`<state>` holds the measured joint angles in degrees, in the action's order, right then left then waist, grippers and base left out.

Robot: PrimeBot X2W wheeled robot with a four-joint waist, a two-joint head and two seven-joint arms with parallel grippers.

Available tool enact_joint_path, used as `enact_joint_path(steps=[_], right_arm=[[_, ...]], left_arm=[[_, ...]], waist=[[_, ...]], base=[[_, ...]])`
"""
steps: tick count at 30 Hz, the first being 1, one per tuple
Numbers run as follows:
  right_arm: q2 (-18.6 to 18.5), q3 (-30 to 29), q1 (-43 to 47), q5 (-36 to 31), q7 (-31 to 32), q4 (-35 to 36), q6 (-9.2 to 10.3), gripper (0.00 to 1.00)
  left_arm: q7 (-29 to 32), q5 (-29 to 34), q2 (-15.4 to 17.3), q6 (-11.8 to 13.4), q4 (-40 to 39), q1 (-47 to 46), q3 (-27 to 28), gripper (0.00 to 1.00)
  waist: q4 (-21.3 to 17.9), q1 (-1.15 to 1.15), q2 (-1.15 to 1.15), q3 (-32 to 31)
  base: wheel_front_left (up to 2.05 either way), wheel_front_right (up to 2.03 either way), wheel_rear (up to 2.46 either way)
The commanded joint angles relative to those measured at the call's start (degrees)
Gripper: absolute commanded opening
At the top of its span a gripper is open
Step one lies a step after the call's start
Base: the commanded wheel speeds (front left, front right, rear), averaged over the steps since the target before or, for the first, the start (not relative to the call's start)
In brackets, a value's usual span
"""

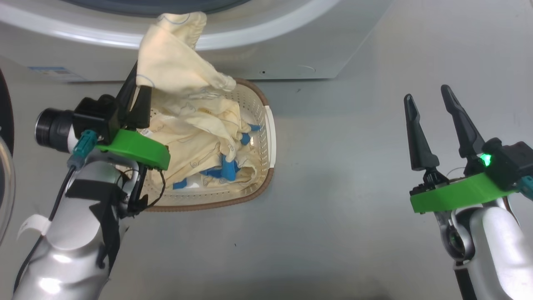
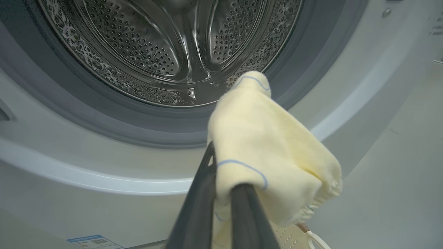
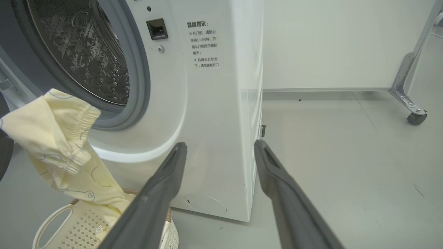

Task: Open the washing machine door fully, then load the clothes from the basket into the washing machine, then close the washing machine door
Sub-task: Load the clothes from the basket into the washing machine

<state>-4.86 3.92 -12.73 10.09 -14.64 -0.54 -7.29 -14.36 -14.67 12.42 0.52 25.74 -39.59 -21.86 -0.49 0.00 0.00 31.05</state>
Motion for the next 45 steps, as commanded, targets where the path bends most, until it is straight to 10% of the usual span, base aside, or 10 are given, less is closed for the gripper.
enact_joint_path(steps=[1, 45], right_arm=[[-0.6, 1.2, 1.5, 0.5, -0.4, 1.3, -0.2, 1.0], [1.0, 3.5, 0.5, 2.9, -0.4, 0.1, -0.2, 1.0]], left_arm=[[-0.6, 0.0, 2.0, -0.1, -2.0, -0.4, 2.4, 0.0], [14.1, -5.5, 2.7, 0.6, 15.0, -33.9, 6.1, 0.0]], waist=[[0.1, 0.0, 0.0, -1.1], [-8.5, 0.0, 0.0, 6.5]], base=[[0.0, 0.0, 0.0], [0.0, 0.0, 0.0]])
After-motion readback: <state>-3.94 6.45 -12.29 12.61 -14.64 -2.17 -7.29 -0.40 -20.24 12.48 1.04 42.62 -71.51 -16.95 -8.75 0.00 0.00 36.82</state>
